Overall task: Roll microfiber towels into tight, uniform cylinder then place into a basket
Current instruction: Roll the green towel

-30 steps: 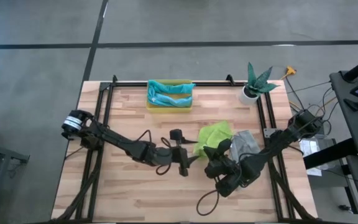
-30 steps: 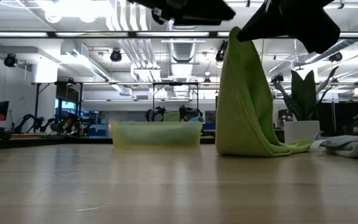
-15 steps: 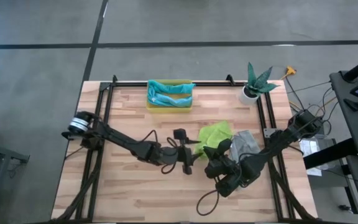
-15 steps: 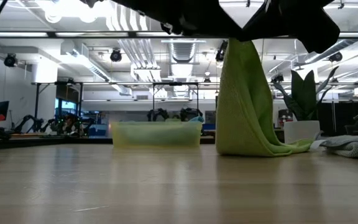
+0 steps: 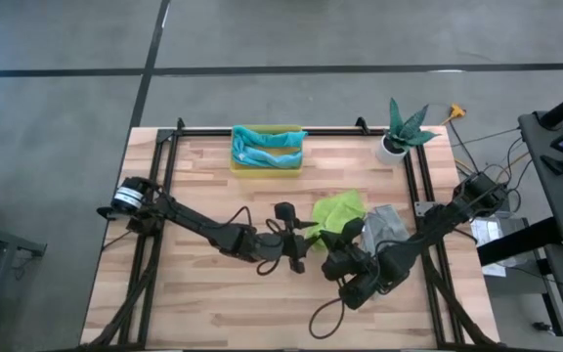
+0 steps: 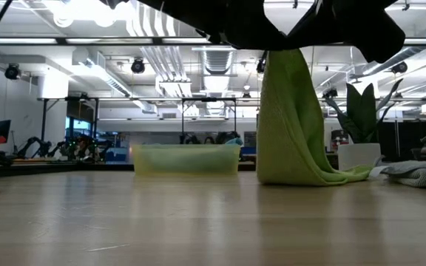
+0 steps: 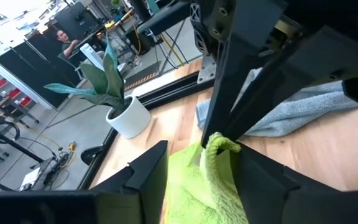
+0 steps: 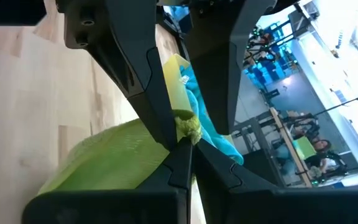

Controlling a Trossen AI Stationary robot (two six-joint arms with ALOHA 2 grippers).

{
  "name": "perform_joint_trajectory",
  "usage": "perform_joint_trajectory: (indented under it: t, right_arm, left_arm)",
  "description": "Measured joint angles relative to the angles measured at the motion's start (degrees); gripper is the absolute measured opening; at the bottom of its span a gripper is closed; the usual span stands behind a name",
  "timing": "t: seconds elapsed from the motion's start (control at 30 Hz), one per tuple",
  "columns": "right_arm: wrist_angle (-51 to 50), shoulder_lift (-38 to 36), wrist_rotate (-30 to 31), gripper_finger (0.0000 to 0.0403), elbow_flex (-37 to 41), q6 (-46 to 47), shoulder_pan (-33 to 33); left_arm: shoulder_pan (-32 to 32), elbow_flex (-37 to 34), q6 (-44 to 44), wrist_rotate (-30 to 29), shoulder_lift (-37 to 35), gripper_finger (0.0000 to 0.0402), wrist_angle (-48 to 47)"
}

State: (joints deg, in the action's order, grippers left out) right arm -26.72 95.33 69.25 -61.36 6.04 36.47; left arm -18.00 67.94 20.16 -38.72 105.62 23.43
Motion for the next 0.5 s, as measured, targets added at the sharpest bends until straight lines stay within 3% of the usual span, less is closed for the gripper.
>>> perform_joint_trajectory:
  t: [0.5]
  right_arm:
    - [-0.1,0.0,-0.3,0.0011,0.0,0.0,0.0]
  left_arm:
    - [0.0,-0.1,0.4,0.2,0.0,0.0051,-0.5]
